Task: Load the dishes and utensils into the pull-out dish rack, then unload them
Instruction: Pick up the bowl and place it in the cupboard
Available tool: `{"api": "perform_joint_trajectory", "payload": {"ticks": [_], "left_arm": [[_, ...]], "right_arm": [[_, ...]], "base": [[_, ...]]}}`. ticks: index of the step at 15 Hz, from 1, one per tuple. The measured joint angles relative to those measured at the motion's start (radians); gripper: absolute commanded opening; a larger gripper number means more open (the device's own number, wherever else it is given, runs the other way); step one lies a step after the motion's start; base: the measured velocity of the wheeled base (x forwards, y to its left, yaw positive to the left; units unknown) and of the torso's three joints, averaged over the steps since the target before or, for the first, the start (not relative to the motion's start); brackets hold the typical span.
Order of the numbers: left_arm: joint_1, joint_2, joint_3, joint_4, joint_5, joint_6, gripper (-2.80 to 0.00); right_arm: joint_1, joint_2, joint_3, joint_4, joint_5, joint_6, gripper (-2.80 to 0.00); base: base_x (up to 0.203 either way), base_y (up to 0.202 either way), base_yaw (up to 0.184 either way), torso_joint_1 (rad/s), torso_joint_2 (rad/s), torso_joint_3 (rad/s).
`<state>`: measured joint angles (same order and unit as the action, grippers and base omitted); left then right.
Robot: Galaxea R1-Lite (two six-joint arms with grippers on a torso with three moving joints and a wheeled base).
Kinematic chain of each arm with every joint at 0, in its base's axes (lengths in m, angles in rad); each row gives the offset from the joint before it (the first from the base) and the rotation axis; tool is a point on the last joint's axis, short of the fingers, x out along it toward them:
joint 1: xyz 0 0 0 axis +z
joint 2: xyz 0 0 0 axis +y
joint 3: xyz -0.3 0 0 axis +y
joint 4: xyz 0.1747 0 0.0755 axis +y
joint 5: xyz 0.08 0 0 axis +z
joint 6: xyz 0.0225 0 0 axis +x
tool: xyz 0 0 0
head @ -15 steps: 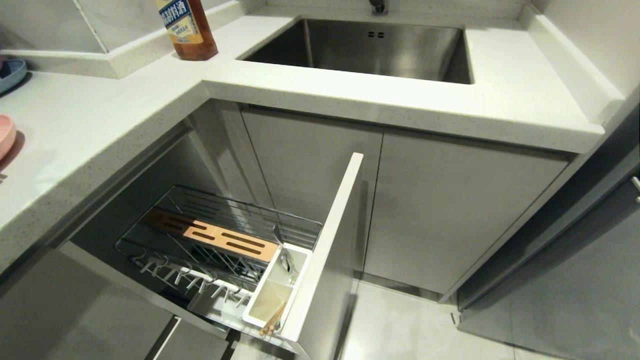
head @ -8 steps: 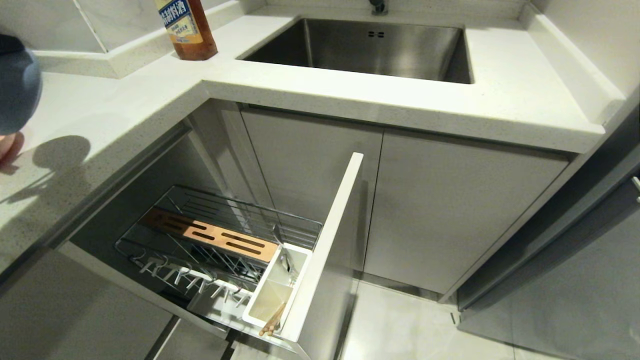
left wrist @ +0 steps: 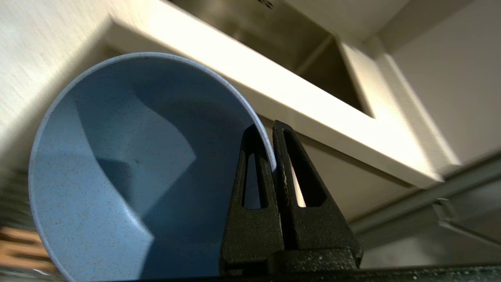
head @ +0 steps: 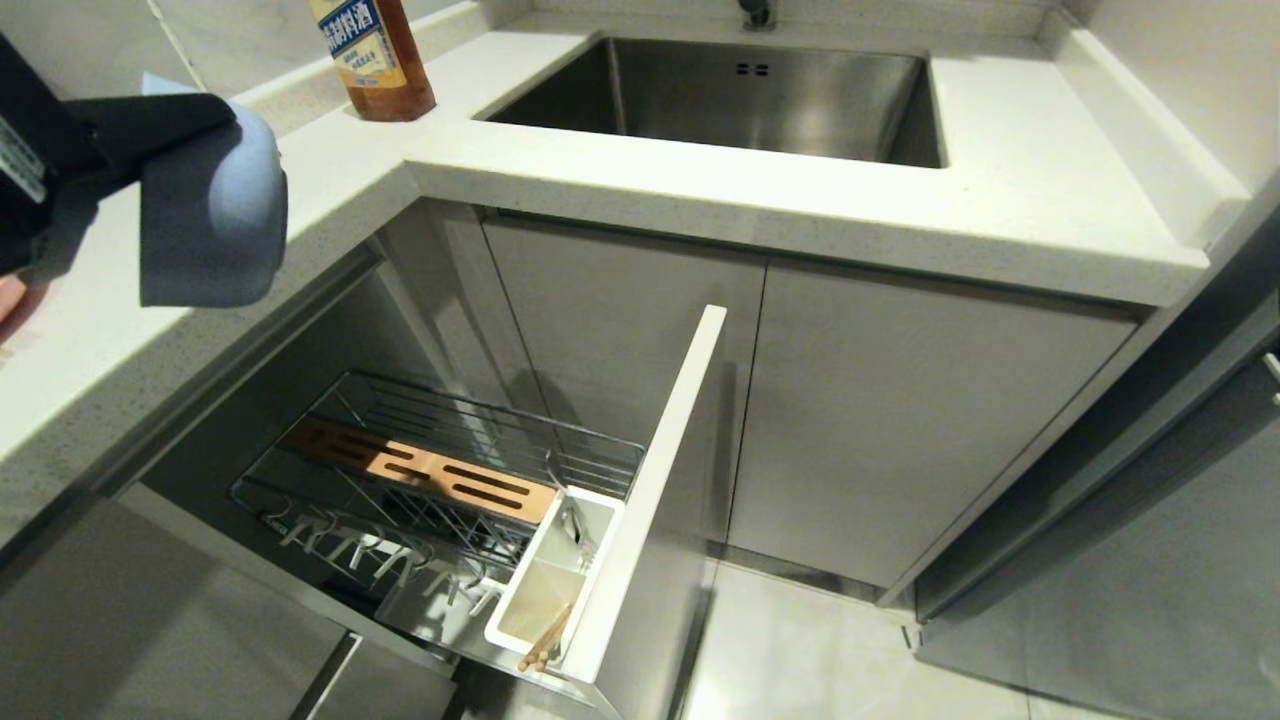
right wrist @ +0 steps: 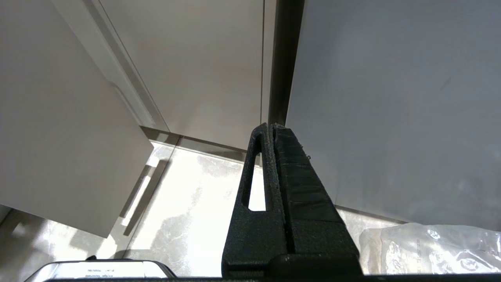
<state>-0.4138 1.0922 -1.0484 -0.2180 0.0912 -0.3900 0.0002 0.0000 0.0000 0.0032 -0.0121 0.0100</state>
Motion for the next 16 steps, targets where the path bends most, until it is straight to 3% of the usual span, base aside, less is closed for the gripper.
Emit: {"api": "perform_joint_trajectory", "payload": {"ticks": [3,5,7,10,14,16], "left_arm": [[-0.026,-0.023,0.114,-0.116,-0.006,-0.076,-2.80],[-0.028,-0.016,0.220,-0.257,-0.007,-0.100,-2.80],[-0.029,0.013,0.322,-0.430,-0.007,-0.164,-2.80],[-0.029,0.076,0.409,-0.570,0.009,-0.221,-2.80],[-0.060,0.203,0.431,-0.679,0.127,-0.242,-2.80],[-0.083,0.270,0.431,-0.753,0.154,-0.278,-2.80]], "right_arm": [[0.001,0.000,0.000,0.000,0.000,0.000,-2.80],[0.000,0.000,0.000,0.000,0.000,0.000,-2.80],[0.000,0.000,0.000,0.000,0.000,0.000,-2.80],[0.000,0.000,0.000,0.000,0.000,0.000,-2.80],[0.000,0.000,0.000,0.000,0.000,0.000,-2.80],[0.000,0.000,0.000,0.000,0.000,0.000,-2.80]], "base": [[0.000,0.000,0.000,0.000,0.00,0.000],[0.000,0.000,0.000,0.000,0.00,0.000],[0.000,0.000,0.000,0.000,0.00,0.000],[0.000,0.000,0.000,0.000,0.00,0.000],[0.000,0.000,0.000,0.000,0.00,0.000],[0.000,0.000,0.000,0.000,0.00,0.000]]}}
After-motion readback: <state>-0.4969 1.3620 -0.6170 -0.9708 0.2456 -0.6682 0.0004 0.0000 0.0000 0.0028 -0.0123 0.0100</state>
